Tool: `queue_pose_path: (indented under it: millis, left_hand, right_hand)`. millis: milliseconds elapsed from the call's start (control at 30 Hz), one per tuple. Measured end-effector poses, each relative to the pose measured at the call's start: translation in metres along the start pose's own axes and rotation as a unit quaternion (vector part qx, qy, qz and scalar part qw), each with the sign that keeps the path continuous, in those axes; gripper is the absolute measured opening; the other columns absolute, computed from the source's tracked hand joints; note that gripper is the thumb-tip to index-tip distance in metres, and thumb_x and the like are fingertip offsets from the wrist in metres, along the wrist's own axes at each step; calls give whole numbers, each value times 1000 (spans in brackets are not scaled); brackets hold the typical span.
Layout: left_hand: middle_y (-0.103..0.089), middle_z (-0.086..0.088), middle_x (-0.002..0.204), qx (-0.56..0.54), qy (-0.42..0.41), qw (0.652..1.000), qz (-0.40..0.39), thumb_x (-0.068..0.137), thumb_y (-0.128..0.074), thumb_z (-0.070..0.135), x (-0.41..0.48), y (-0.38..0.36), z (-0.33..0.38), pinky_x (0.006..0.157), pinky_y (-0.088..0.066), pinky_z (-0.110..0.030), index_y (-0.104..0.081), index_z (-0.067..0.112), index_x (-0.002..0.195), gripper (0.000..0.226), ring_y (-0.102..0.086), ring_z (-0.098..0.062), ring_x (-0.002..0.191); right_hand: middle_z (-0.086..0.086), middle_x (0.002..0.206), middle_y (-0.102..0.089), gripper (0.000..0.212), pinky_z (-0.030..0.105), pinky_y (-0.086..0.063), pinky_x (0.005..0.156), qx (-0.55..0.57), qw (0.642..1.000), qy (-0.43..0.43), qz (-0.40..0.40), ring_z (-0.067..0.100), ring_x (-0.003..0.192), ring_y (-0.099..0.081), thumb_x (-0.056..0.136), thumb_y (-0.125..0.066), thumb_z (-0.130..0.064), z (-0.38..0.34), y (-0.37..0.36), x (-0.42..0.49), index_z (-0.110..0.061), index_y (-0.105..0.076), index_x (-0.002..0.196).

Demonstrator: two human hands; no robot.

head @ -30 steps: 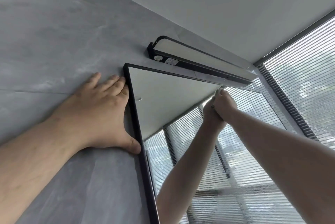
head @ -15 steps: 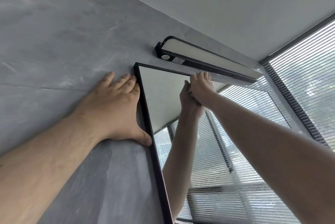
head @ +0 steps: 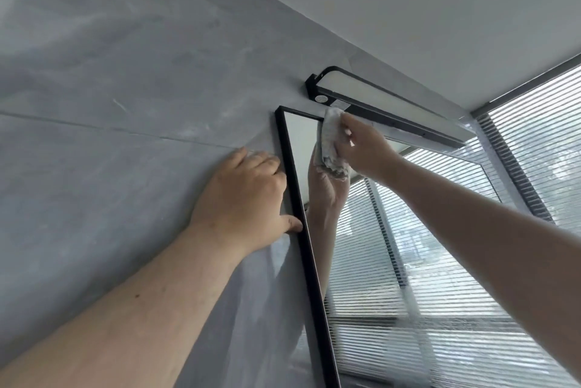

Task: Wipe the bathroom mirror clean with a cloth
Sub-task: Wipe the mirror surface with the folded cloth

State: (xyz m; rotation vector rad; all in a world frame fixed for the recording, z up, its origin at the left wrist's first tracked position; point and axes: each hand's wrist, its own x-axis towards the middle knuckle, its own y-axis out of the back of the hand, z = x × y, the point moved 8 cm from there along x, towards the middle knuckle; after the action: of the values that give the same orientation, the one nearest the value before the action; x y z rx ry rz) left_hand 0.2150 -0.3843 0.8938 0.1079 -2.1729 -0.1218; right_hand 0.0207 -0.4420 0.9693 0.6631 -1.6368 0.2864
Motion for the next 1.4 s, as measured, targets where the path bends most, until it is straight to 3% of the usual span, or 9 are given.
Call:
queue_pose_path:
  millis: [233,367,467,633,767,867,1000,1133,1400]
  left_hand:
    - [-46,0,149,-14,15,1000,8,68,-58,81,2,3,-2,121,-12,-36,-56,17,134,92,-33,-17,142]
    - [-32,-6,158,9,44,999,-2,66,-52,86,3,2,-6,123,-9,-41,-33,11,150,114,-21,-22,149]
    - [-35,-4,157,12,44,999,-13,67,-46,86,2,2,-5,123,-7,-40,-37,13,148,110,-21,-21,149]
    - [-34,-5,158,1,44,999,-19,67,-51,86,1,2,-6,123,-7,-40,-40,12,147,110,-22,-21,149]
    - [-36,-7,157,-12,40,999,-11,67,-56,85,2,3,-5,123,-8,-40,-43,11,146,109,-25,-22,148]
    - [-42,-9,154,-8,43,999,-2,67,-53,85,2,2,-6,122,-12,-41,-49,8,141,107,-30,-24,146]
    - [-51,-13,145,-14,34,999,15,64,-63,76,3,-1,-6,119,-18,-44,-59,3,130,98,-39,-28,141]
    - [-55,-15,140,-4,23,999,27,61,-68,76,4,-4,-7,116,-22,-46,-62,1,125,99,-44,-30,137]
    - [-61,-20,131,19,10,999,31,59,-67,78,5,-5,-5,113,-26,-48,-66,-2,117,99,-49,-35,131]
  right_hand:
    - [1,157,-40,47,36,-51,98,-70,994,79,27,28,122,-59,103,-38,-13,-44,-10,-8,-21,-43,149]
    - [-5,167,-7,67,35,-23,119,-78,991,100,-39,24,152,-18,96,-33,-2,-77,-26,-14,-20,-18,159]
    - [-7,167,1,74,29,-13,119,-79,990,101,-62,20,154,-5,94,-34,-2,-80,-30,-29,-21,-9,160]
    - [-17,165,-8,75,20,-10,113,-83,986,120,-80,10,152,-12,90,-41,-11,-65,-33,-95,-28,-18,159]
    - [5,151,-48,63,29,-29,119,-41,982,183,19,20,141,-42,83,-40,-24,-49,-39,-174,-8,-52,143]
    - [9,130,-62,36,39,-43,105,-9,975,197,105,27,120,-58,95,-44,-20,-46,-52,-200,-2,-64,119]
    - [-1,144,-51,40,37,-33,114,37,985,106,130,20,133,-47,104,-35,-30,-57,-55,-179,-14,-56,135]
    - [0,162,-30,48,15,-1,120,22,994,73,78,10,150,-17,107,-32,-29,-58,-57,-157,-17,-34,154]
    - [8,161,-30,54,33,-19,123,52,967,-233,88,20,150,-23,104,-22,-29,147,-56,-208,-9,-30,154]
